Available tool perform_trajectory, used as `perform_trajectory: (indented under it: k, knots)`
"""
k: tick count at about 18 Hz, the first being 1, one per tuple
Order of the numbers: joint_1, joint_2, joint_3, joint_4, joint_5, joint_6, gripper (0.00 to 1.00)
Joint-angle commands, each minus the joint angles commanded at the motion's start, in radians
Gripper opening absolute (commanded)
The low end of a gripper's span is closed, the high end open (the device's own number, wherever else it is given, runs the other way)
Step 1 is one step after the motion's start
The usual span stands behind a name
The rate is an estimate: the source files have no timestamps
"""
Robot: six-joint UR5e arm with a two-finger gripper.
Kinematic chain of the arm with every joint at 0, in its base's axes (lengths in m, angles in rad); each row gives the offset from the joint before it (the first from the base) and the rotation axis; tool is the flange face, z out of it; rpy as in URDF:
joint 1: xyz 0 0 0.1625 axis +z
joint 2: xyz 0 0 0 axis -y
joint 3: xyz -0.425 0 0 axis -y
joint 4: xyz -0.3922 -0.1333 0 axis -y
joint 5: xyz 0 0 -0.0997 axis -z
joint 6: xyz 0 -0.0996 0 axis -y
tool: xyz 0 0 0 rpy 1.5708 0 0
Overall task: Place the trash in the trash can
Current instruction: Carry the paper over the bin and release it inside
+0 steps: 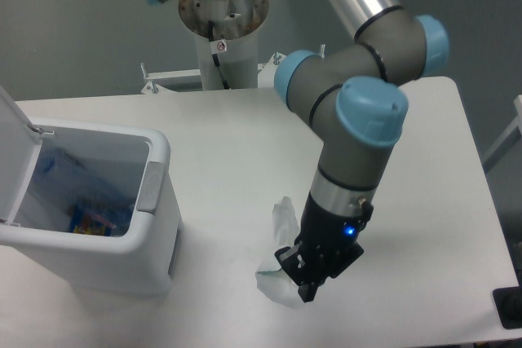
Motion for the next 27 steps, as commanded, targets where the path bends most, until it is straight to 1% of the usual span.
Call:
perform_trajectory:
  k: [2,6,9,13,16,17,20,21,23,24,25,26,27]
  knots:
    - [-0.003,0.031,0.011,0.000,-0.025,-0.018,0.00]
    - [-0.015,0.103,0.005,0.000,-0.138,-0.029,0.00]
    - [-0.034,0.126,0.005,0.000,-0.186,-0.031,0.00]
    - [-0.104,0.153,-0.001,0.000,-0.204,-0.044,0.00]
    - [-0.170,0.155,-0.027,-0.002,-0.201,-0.055,0.00]
    - [-0.181,0.156,-0.041,-0.002,-0.193,-0.058,0.00]
    - [-0.199,0.175,-0.087,-0.002,-0.190,-0.060,0.01]
    - [-0.205,0.184,-0.102,0.000,-0.190,-0.058,0.04]
    - [-0.212,0.195,-0.119,0.000,-0.190,-0.058,0.04]
    - [-0.219,0.196,-0.123,0.002,-0.190,-0.058,0.06]
    - [-0.224,0.196,-0.127,0.003,-0.190,-0.055,0.15]
    - [-0.225,0.198,-0.132,0.008,-0.190,-0.049,0.26]
    - [-0.225,0.198,-0.133,0.011,-0.190,-0.046,0.46]
